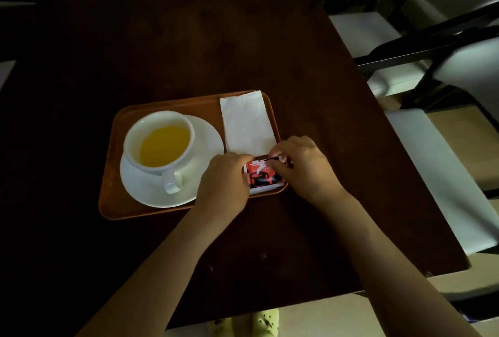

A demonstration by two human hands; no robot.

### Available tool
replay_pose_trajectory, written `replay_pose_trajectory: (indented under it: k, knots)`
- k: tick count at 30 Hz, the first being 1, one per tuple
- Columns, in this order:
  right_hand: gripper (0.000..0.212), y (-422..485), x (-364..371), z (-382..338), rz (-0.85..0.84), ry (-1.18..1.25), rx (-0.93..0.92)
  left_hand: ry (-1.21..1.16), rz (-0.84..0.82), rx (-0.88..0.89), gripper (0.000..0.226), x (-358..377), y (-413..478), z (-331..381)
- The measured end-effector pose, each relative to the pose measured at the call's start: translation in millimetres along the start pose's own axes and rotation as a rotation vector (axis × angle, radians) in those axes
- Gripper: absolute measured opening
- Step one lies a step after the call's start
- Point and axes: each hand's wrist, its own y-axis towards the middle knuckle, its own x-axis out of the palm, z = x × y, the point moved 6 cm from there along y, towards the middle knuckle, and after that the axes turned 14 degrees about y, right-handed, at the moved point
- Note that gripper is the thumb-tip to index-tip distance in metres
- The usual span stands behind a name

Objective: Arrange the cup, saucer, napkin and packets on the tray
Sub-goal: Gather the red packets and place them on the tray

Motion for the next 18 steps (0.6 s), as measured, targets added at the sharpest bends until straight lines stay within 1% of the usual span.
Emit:
replay_pose_trajectory:
  k: [3,6,11,18]
  knots:
    - [0.021,-2.6,0.0,-2.7,-0.009,0.018,-0.005,0.039,0.036,0.015,0.045,1.3,-8.9,3.3]
    - [0.025,-6.3,0.4,-3.3,-0.012,0.063,-0.015,0.004,0.079,-0.027,0.049,-0.4,-16.3,1.8]
    - [0.030,-8.7,3.6,-0.2,-0.051,0.070,-0.028,-0.083,0.047,-0.105,0.051,2.1,-20.8,0.7]
    - [0.032,-11.4,5.7,2.4,-0.064,0.061,-0.036,-0.150,0.062,-0.100,0.048,1.5,-25.4,2.6]
